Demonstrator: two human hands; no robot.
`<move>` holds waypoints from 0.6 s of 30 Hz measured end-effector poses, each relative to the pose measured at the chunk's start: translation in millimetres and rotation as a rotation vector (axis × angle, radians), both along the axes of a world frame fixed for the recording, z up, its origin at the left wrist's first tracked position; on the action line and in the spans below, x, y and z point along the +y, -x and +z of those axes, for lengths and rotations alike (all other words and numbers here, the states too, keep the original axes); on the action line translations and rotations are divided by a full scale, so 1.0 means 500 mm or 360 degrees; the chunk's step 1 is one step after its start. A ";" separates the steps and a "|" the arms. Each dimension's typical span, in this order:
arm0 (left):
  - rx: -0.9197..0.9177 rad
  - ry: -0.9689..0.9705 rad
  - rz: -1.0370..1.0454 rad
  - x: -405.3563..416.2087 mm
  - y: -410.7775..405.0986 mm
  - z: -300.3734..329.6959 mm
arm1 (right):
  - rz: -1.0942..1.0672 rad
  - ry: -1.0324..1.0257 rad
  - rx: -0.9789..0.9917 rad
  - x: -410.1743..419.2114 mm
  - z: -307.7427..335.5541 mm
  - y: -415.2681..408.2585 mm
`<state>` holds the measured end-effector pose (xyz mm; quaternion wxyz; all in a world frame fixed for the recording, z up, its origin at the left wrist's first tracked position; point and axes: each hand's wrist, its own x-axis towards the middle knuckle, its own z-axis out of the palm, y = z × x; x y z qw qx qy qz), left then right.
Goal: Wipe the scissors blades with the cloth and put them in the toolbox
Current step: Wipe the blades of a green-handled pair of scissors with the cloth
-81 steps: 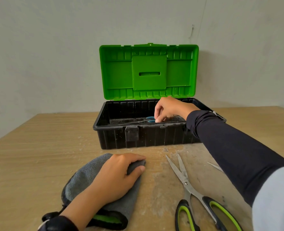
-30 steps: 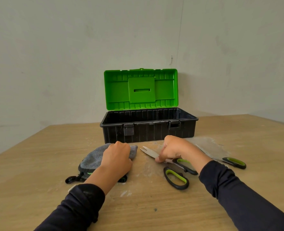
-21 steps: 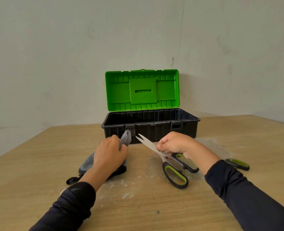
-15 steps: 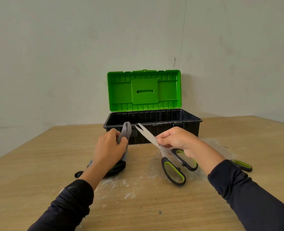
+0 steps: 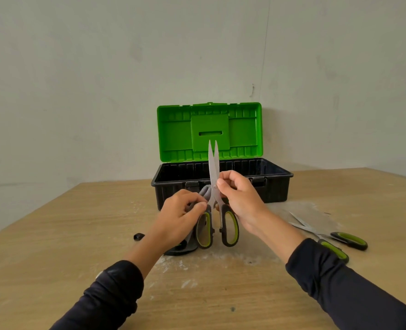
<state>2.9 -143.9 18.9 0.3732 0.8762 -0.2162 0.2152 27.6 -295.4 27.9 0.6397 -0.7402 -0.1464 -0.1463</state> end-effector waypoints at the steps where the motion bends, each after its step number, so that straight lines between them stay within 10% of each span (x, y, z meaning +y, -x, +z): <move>1: -0.0037 -0.0035 -0.0009 -0.001 0.000 -0.001 | -0.0034 0.0046 -0.0050 0.000 -0.001 -0.001; 18: -0.0122 0.0047 -0.0054 0.053 -0.020 0.005 | 0.0256 0.0117 0.0270 -0.058 0.028 -0.001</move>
